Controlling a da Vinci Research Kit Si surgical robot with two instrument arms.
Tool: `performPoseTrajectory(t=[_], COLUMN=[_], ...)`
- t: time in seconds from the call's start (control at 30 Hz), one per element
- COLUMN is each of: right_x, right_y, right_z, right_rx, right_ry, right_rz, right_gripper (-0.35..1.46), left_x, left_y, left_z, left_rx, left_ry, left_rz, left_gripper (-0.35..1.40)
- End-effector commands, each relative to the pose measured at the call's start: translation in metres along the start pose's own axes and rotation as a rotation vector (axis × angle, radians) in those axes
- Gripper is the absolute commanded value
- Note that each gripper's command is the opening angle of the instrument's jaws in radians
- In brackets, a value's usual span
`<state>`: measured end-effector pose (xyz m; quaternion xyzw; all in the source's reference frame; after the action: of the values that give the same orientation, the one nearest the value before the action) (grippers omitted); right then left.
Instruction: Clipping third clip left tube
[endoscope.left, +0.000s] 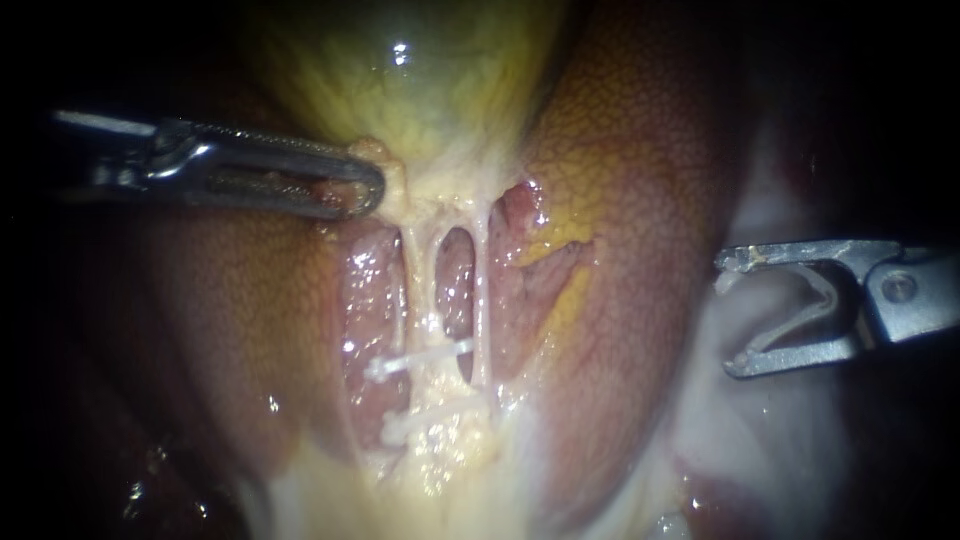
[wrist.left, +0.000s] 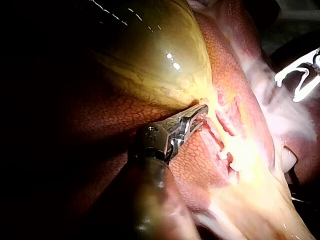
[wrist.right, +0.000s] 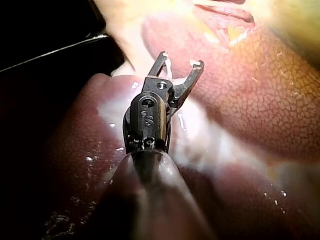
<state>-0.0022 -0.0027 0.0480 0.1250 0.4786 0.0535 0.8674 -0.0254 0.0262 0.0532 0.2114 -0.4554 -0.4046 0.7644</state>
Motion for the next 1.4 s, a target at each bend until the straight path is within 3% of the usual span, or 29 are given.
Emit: performPoseTrajectory(t=[0.03,0.3,0.4,0.67,0.93,1.4], right_x=[0.0000,0.0000,0.0000,0.0000,0.0001,0.0020], right_y=[0.0000,0.0000,0.0000,0.0000,0.0001,0.0006], right_z=[0.0000,0.0000,0.0000,0.0000,0.0003,0.0036], right_rx=[0.000,0.000,0.000,0.000,0.020,0.107], right_ry=[0.000,0.000,0.000,0.000,0.008,0.160], right_rz=[0.000,0.000,0.000,0.001,0.001,0.108], right_gripper=[0.46,0.47,0.47,0.48,0.48,0.46], left_x=[0.0000,-0.0006,-0.0015,-0.0036,-0.0036,-0.0035], left_y=[0.0000,-0.0004,-0.0008,-0.0009,-0.0010,-0.0011], left_z=[0.0000,-0.0014,-0.0030,-0.0074,-0.0074,-0.0073], left_rx=[0.000,0.004,-0.006,-0.039,-0.041,-0.042], left_ry=[0.000,0.003,0.005,-0.027,-0.031,-0.031], left_rz=[0.000,-0.004,-0.009,-0.024,-0.025,-0.025], left_gripper=[-0.35,-0.35,-0.35,-0.35,-0.35,-0.35])
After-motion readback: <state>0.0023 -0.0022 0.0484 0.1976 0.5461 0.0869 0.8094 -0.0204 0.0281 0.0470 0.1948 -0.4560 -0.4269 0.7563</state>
